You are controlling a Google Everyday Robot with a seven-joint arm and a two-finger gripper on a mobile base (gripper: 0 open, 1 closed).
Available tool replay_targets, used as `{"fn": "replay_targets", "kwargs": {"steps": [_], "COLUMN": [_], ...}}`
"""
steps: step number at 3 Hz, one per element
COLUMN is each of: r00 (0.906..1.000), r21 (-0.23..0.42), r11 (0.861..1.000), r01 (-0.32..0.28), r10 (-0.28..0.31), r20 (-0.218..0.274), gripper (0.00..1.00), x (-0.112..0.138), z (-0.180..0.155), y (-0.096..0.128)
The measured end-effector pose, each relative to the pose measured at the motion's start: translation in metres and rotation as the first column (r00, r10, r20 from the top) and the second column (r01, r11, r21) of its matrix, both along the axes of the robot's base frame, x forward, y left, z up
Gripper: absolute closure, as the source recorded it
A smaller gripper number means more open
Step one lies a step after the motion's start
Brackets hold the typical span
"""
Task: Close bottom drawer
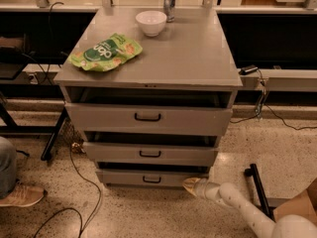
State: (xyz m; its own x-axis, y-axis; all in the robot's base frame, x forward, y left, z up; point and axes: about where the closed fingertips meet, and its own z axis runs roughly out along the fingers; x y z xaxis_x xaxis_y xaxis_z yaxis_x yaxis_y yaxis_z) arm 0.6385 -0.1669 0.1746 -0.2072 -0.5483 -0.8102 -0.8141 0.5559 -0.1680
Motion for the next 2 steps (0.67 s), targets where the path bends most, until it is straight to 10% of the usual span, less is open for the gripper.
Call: {"fn": "replay_targets", "kwargs": {"steps": [1,2], "r00": [0.9897,0.9865], "r21": [-0.066,-0.069], "r11": [0.987,0.984], "r01": [0.143,0.162], "r10": [-0.143,-0.164], "r20": [0.007,-0.011], "gripper": [1.00,1.00], "x": [-0.013,-0.050], "z": [0.043,0.067], "y": [-0.066,-0.066]}}
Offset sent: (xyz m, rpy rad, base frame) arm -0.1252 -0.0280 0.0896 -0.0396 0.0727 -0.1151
